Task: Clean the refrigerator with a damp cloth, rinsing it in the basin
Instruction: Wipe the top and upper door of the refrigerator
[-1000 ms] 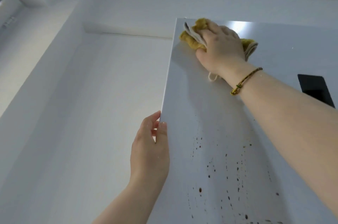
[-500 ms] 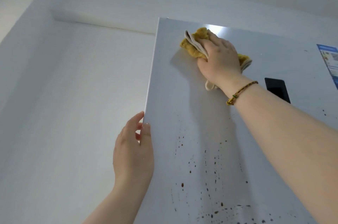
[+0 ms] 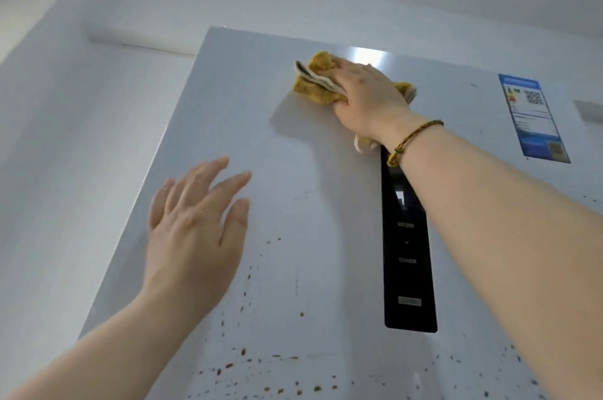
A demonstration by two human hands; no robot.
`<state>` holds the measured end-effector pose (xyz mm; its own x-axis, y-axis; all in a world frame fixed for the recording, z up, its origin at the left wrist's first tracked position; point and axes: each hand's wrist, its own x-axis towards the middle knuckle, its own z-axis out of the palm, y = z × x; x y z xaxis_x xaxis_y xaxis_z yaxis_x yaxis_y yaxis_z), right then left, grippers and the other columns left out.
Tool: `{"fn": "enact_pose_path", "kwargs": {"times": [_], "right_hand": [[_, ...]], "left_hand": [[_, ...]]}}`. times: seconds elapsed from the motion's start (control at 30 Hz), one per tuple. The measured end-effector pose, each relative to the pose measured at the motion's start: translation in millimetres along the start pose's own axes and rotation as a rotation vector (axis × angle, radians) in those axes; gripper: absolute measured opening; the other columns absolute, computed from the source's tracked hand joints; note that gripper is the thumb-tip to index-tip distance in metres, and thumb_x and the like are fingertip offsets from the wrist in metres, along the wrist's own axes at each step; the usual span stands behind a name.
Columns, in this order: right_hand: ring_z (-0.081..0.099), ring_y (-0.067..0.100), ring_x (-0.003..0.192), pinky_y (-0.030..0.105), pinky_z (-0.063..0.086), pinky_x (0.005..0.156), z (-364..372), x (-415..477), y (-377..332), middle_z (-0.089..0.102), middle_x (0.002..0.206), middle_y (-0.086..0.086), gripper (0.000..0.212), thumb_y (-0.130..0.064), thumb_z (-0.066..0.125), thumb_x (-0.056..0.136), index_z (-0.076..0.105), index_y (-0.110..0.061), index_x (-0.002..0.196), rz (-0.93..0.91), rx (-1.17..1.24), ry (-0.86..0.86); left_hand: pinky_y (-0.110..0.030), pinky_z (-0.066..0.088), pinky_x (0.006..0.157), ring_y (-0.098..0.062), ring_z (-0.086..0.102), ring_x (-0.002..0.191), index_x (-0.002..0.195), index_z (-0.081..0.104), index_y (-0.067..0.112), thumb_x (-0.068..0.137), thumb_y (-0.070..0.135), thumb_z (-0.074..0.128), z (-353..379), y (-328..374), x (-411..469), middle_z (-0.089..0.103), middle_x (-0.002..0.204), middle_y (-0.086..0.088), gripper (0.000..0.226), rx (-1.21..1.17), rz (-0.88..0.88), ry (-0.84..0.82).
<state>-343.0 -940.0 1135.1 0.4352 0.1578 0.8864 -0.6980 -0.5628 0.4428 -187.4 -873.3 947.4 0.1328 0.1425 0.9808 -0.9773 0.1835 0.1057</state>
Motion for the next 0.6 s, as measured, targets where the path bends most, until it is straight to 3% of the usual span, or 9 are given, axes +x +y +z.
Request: {"fn": "enact_pose_path", "kwargs": {"times": [0.07, 0.13, 0.27, 0.33, 0.43, 0.6], "right_hand": [[0.030, 0.025, 0.134, 0.030, 0.019, 0.111, -8.7, 0.0, 28.5, 0.027, 0.151, 0.000, 0.048, -0.011, 0.040, 0.090, 0.038, -0.019, 0.138, 0.107, 0.026, 0.033], [0.031, 0.025, 0.133, 0.031, 0.018, 0.110, -12.4, -9.9, 37.5, 0.030, 0.149, 0.001, 0.047, -0.011, 0.040, 0.090, 0.040, -0.019, 0.137, 0.096, 0.027, 0.053], [0.020, 0.013, 0.139, 0.027, 0.001, 0.112, 0.1, -54.1, 20.7, 0.021, 0.153, -0.006, 0.051, -0.012, 0.044, 0.088, 0.039, -0.024, 0.137, -0.291, 0.082, -0.065], [0.020, 0.010, 0.139, 0.025, 0.000, 0.111, 0.2, -59.8, 19.1, 0.022, 0.152, -0.008, 0.051, -0.010, 0.043, 0.088, 0.040, -0.024, 0.137, -0.383, 0.090, -0.105], [0.027, 0.017, 0.136, 0.028, 0.009, 0.112, -11.5, -39.6, 40.0, 0.029, 0.150, -0.006, 0.050, -0.008, 0.041, 0.088, 0.042, -0.022, 0.136, -0.276, 0.083, -0.058], [0.039, 0.032, 0.125, 0.035, 0.024, 0.106, -27.6, -23.5, 112.3, 0.038, 0.142, 0.007, 0.045, -0.009, 0.036, 0.090, 0.041, -0.016, 0.134, 0.206, 0.019, 0.119]], "left_hand": [[-0.008, -0.005, 0.101, 0.002, 0.019, 0.122, 0.125, 0.054, 0.025, 0.074, 0.051, 0.015, 16.4, 23.3, 1.9, 0.045, 0.139, 0.005, 0.069, 0.020, 0.069, -0.080], [-0.005, -0.012, 0.100, 0.005, 0.015, 0.124, 0.131, 0.045, 0.031, 0.071, 0.055, 0.010, 32.0, 41.8, 3.6, 0.036, 0.144, 0.013, 0.073, 0.071, 0.096, -0.102], [-0.016, -0.008, 0.105, -0.003, 0.012, 0.133, 0.137, 0.030, 0.032, 0.073, 0.055, 0.012, 51.0, 64.9, 3.7, 0.024, 0.148, 0.015, 0.070, 0.206, 0.016, -0.112], [-0.019, -0.005, 0.104, -0.007, 0.013, 0.131, 0.137, 0.030, 0.030, 0.073, 0.052, 0.014, 54.4, 71.8, 4.3, 0.025, 0.146, 0.011, 0.070, 0.264, -0.012, -0.105], [-0.019, -0.001, 0.102, -0.008, 0.019, 0.129, 0.133, 0.034, 0.030, 0.073, 0.053, 0.016, 56.6, 77.0, 4.1, 0.032, 0.139, 0.013, 0.066, 0.271, -0.027, -0.085], [-0.017, -0.004, 0.100, 0.000, 0.013, 0.121, 0.133, 0.026, 0.033, 0.073, 0.051, 0.014, 58.9, 75.7, 3.3, 0.030, 0.135, 0.016, 0.064, 0.266, -0.019, -0.098]]}}
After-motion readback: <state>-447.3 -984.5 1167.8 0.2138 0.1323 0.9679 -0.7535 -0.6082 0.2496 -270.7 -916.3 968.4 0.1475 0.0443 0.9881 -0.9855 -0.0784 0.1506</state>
